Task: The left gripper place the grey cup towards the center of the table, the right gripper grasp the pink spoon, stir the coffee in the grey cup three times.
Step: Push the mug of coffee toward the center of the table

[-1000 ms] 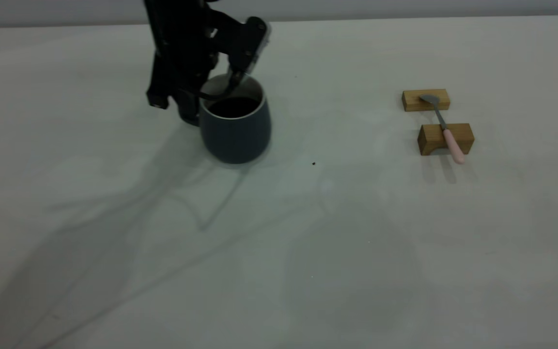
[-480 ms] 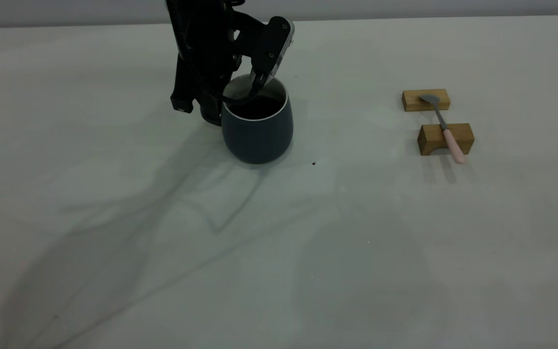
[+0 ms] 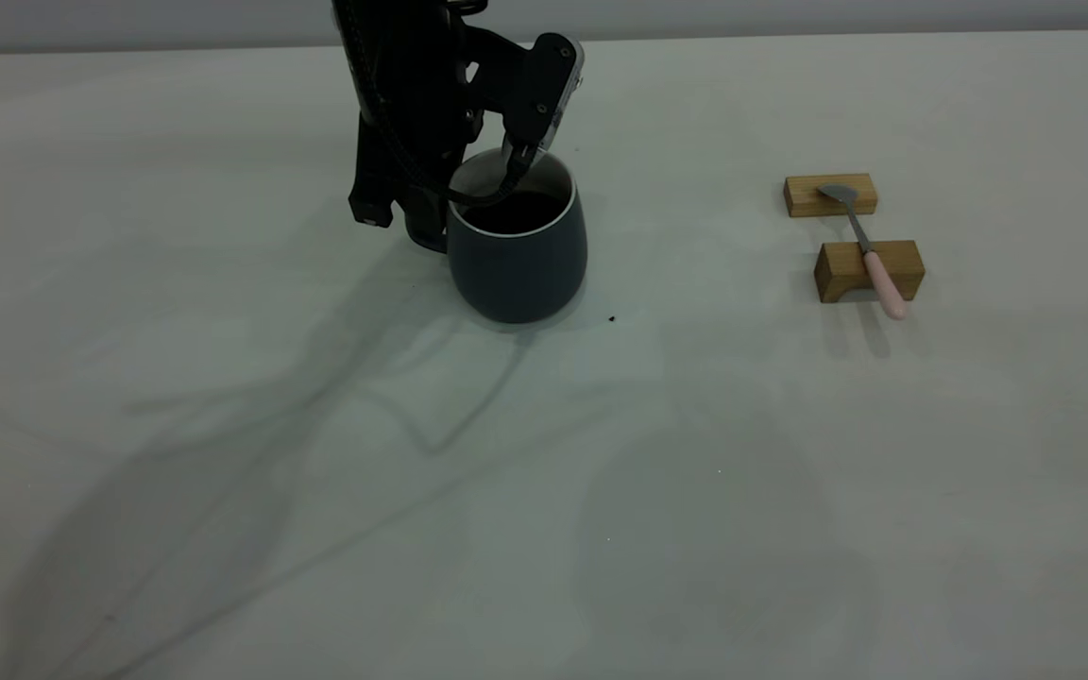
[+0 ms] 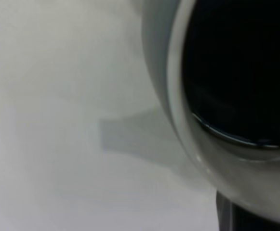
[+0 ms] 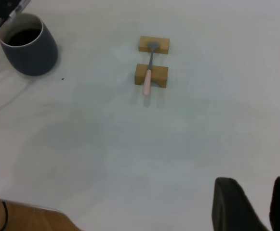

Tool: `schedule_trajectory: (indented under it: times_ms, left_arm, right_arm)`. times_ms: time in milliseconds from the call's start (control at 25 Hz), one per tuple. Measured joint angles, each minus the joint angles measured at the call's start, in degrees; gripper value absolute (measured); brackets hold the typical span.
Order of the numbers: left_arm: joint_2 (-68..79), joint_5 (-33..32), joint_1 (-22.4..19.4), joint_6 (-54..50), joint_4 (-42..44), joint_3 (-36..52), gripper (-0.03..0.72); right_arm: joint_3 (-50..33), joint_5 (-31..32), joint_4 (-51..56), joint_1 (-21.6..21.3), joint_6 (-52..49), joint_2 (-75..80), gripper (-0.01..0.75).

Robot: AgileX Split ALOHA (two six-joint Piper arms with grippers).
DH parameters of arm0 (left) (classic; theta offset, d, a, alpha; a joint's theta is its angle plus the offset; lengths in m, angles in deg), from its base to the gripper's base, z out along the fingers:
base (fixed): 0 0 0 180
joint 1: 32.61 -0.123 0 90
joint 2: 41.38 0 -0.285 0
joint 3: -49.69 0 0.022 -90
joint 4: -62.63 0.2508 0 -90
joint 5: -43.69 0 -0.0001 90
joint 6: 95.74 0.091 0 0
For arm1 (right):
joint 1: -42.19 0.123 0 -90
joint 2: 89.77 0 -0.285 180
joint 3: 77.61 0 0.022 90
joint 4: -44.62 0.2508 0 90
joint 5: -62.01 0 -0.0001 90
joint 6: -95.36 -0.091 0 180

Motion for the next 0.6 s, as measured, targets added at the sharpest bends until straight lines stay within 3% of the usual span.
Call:
schedule_trajectory:
  times_ms: [200, 400, 600]
  left_arm:
    - [0.0, 0.0, 0.0, 0.65, 0.0, 0.0, 0.209]
    - [0.51, 0.13, 0.04, 0.99, 0.07, 0.0, 0.364]
    - [0.3, -0.71, 0.24, 0.82, 0.33, 0.0, 0.455]
  right_arm:
    - [0.0, 0.0, 0.06, 0.0, 0.0, 0.0, 0.237]
    - [0.0, 0.0, 0.06, 0.0, 0.0, 0.0, 0.237]
    - [0.0, 0.0, 0.06, 0.0, 0.0, 0.0, 0.237]
